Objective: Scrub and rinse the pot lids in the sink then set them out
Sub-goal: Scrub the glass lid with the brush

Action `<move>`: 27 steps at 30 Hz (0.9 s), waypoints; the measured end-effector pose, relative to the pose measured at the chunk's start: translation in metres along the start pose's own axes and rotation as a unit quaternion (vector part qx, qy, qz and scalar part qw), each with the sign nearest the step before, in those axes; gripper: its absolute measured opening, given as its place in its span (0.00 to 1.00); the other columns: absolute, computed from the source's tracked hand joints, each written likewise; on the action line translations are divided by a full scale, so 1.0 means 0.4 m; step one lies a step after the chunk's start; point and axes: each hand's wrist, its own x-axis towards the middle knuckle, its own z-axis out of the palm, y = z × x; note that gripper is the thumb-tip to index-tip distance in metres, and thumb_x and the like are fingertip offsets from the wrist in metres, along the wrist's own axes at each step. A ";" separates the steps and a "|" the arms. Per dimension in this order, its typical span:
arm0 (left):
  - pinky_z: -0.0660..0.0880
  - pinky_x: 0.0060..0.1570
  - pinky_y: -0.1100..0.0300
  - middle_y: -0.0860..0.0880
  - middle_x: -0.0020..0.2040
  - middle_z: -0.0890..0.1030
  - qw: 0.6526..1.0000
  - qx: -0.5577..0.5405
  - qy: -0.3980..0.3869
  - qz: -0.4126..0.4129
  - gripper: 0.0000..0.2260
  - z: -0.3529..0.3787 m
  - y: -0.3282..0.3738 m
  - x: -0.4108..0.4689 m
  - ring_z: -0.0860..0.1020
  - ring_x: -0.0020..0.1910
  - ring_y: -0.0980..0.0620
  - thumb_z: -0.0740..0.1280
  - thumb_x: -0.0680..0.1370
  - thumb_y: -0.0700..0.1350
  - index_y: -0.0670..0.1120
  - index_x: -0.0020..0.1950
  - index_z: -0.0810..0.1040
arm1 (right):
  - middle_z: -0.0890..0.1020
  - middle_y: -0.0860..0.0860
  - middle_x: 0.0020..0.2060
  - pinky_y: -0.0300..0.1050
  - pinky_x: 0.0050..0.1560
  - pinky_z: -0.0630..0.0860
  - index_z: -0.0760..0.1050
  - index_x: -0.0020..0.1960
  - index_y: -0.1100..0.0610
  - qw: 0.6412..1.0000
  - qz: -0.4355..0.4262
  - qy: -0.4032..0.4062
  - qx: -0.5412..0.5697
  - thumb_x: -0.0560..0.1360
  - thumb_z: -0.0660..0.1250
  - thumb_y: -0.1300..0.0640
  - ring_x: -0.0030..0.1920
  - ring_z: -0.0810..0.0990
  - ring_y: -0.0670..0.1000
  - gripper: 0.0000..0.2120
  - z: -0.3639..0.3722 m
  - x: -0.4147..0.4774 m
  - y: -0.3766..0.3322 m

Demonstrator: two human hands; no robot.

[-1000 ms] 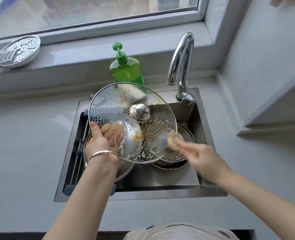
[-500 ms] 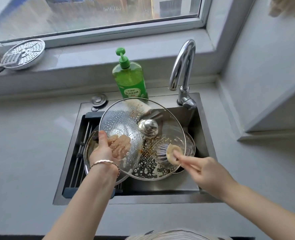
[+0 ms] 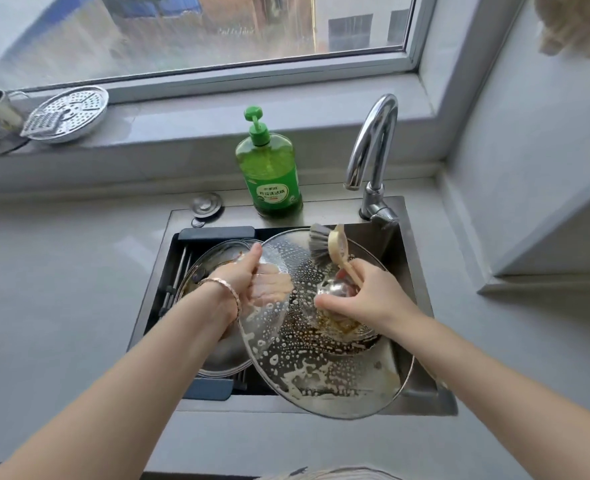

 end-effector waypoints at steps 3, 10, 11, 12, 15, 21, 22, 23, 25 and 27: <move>0.71 0.16 0.67 0.45 0.25 0.79 0.997 0.043 -0.056 -0.021 0.18 0.003 0.031 -0.016 0.76 0.19 0.53 0.60 0.78 0.56 0.40 0.43 0.75 | 0.79 0.50 0.39 0.49 0.41 0.75 0.73 0.45 0.55 0.999 0.010 0.029 -0.009 0.63 0.73 0.42 0.38 0.76 0.49 0.19 0.013 -0.007 0.003; 0.80 0.37 0.54 0.41 0.47 0.82 0.994 -0.016 -0.103 0.045 0.16 0.032 -0.022 -0.037 0.82 0.38 0.47 0.62 0.78 0.52 0.42 0.58 0.73 | 0.77 0.48 0.38 0.45 0.42 0.73 0.72 0.46 0.55 0.975 0.129 0.130 0.129 0.66 0.71 0.47 0.41 0.77 0.50 0.16 0.021 0.040 0.022; 0.80 0.40 0.52 0.41 0.50 0.82 0.994 -0.024 -0.096 0.050 0.16 0.044 -0.051 -0.051 0.82 0.41 0.45 0.61 0.78 0.53 0.43 0.58 0.73 | 0.77 0.48 0.37 0.48 0.44 0.74 0.72 0.46 0.56 0.968 0.143 0.141 0.154 0.66 0.71 0.46 0.41 0.77 0.51 0.17 0.020 0.051 0.024; 0.80 0.43 0.50 0.40 0.51 0.81 0.993 -0.042 -0.094 0.055 0.17 0.057 -0.078 -0.063 0.81 0.44 0.44 0.59 0.79 0.55 0.44 0.58 0.73 | 0.76 0.49 0.38 0.50 0.46 0.74 0.72 0.48 0.56 0.963 0.149 0.147 0.167 0.66 0.70 0.45 0.41 0.77 0.52 0.18 0.020 0.059 0.025; 0.79 0.43 0.50 0.40 0.51 0.81 0.987 -0.126 -0.068 0.075 0.19 0.085 -0.110 -0.070 0.81 0.46 0.44 0.53 0.80 0.57 0.44 0.53 0.75 | 0.77 0.48 0.44 0.49 0.50 0.73 0.71 0.55 0.53 0.973 0.125 0.135 0.137 0.69 0.68 0.41 0.47 0.77 0.52 0.21 0.023 0.059 0.018; 0.80 0.39 0.53 0.39 0.45 0.82 0.977 -0.183 0.005 0.105 0.22 0.078 -0.118 -0.047 0.81 0.42 0.44 0.51 0.80 0.58 0.41 0.51 0.74 | 0.79 0.48 0.39 0.47 0.40 0.71 0.53 0.74 0.40 0.990 -0.054 0.104 -0.073 0.80 0.55 0.48 0.39 0.77 0.52 0.24 -0.022 -0.029 0.009; 0.80 0.40 0.52 0.38 0.46 0.82 0.977 -0.183 0.011 0.109 0.23 0.078 -0.124 -0.048 0.81 0.44 0.43 0.51 0.80 0.58 0.42 0.52 0.75 | 0.80 0.50 0.37 0.47 0.38 0.70 0.51 0.74 0.37 0.986 -0.098 0.075 -0.113 0.80 0.55 0.51 0.37 0.77 0.53 0.25 -0.020 -0.056 0.012; 0.80 0.42 0.49 0.38 0.47 0.82 0.977 -0.179 0.021 0.115 0.23 0.079 -0.129 -0.047 0.81 0.47 0.41 0.51 0.79 0.59 0.42 0.51 0.76 | 0.80 0.51 0.37 0.47 0.38 0.70 0.52 0.72 0.35 0.979 -0.134 0.034 -0.149 0.80 0.55 0.52 0.37 0.77 0.54 0.25 -0.009 -0.087 0.010; 0.78 0.50 0.45 0.41 0.45 0.84 0.976 -0.173 0.032 0.131 0.23 0.078 -0.136 -0.044 0.81 0.48 0.40 0.52 0.78 0.61 0.45 0.50 0.78 | 0.79 0.51 0.38 0.46 0.39 0.67 0.56 0.69 0.32 0.971 -0.146 -0.047 -0.182 0.80 0.56 0.52 0.36 0.73 0.53 0.23 0.017 -0.132 0.008; 0.79 0.49 0.47 0.45 0.39 0.85 0.974 -0.168 0.036 0.145 0.23 0.077 -0.139 -0.043 0.83 0.44 0.43 0.52 0.78 0.61 0.46 0.49 0.78 | 0.79 0.50 0.37 0.42 0.37 0.65 0.61 0.67 0.30 0.980 -0.105 -0.043 -0.162 0.80 0.57 0.51 0.35 0.71 0.51 0.21 0.006 -0.120 0.021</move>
